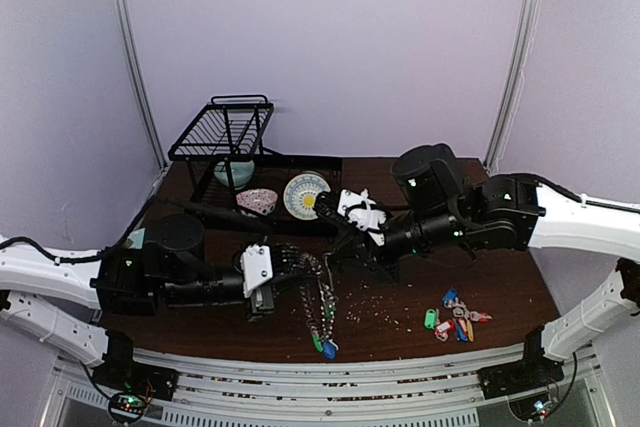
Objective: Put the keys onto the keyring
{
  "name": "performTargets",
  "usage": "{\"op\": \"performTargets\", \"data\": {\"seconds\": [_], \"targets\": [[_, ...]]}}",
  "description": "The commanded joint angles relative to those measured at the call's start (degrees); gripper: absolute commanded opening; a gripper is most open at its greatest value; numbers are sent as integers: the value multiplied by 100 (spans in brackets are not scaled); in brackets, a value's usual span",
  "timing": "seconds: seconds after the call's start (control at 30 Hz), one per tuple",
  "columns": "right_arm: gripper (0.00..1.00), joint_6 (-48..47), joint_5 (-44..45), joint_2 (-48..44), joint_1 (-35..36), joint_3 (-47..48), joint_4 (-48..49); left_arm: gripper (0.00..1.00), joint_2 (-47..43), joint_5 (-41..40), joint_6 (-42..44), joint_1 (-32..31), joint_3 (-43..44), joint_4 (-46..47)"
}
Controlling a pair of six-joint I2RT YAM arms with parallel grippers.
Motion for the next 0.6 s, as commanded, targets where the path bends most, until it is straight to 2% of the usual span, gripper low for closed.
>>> {"op": "performTargets", "data": {"seconds": [0.0, 0.17, 0.27, 0.4, 0.57], "targets": [[0, 108, -52, 14, -82, 41, -13, 0, -214, 292, 383, -83, -76, 645], [0, -69, -567, -140, -132, 33, -138, 0, -174, -88, 207, -85, -16, 614], [0, -167, -1429, -180, -399, 251, -612, 0, -134, -450, 174, -89, 71, 435], [0, -83, -2390, -48, -585, 406, -1064, 0, -209, -977, 732, -284, -72, 561], [0, 53, -2824, 88, -568, 449, -965, 0, -91, -942, 1139, -357, -26, 601]]}}
